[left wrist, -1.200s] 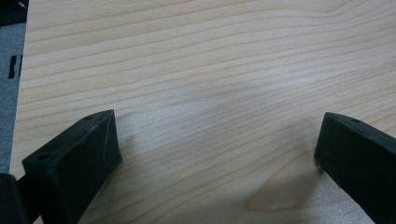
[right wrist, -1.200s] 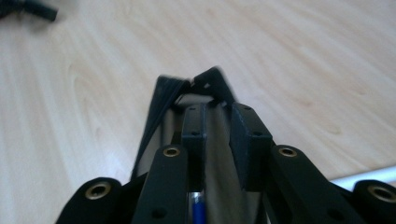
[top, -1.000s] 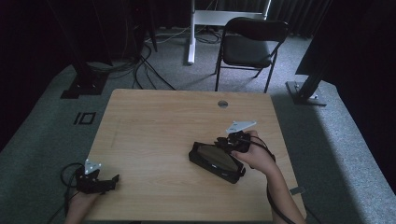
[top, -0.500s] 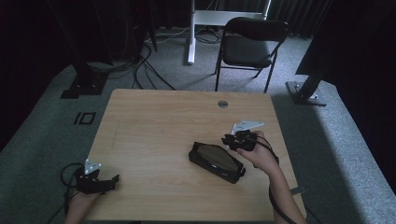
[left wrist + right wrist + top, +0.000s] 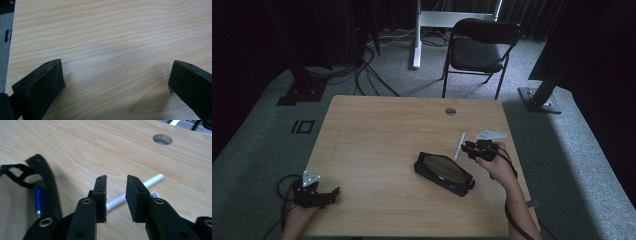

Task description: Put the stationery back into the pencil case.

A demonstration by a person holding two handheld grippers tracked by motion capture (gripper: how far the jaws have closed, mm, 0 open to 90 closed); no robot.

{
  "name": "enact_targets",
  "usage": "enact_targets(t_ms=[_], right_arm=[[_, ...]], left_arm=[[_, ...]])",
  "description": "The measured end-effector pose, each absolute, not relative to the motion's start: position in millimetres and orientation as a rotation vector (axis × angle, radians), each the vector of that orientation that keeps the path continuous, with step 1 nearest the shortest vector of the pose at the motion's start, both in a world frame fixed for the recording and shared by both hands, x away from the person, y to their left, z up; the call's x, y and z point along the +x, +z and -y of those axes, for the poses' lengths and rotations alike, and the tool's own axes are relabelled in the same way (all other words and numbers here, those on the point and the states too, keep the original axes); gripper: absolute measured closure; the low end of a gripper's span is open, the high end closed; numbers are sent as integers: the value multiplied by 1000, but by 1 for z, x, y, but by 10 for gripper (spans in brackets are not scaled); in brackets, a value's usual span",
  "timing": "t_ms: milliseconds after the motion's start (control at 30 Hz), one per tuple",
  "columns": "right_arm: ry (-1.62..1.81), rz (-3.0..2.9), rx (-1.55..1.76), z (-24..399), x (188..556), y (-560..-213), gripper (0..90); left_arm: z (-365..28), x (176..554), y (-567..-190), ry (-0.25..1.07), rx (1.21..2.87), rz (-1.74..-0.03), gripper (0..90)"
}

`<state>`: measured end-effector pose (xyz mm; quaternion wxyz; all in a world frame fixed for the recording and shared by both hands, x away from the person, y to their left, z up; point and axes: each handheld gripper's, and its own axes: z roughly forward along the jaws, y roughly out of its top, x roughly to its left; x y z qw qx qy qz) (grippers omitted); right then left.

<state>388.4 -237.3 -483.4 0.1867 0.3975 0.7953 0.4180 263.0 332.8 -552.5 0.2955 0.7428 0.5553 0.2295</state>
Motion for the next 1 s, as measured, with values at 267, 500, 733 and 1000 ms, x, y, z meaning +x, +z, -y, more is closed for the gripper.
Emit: enact_targets(t_ms=[267, 500, 733, 1000], right_arm=[[1139, -2210, 1195, 253, 399, -505, 675], [1085, -2202, 1247, 260, 409, -525, 651], [1072, -2201, 1276, 263, 419, -531, 603], [1031, -2230, 1264, 261, 428, -537, 505]], left_arm=[[-333, 263, -553, 610, 1976, -1477, 3], [-333, 263, -553, 610, 1976, -1478, 3], [-333, 263, -553, 611, 1976, -1477, 3], [-333, 263, -553, 610, 1976, -1478, 3]])
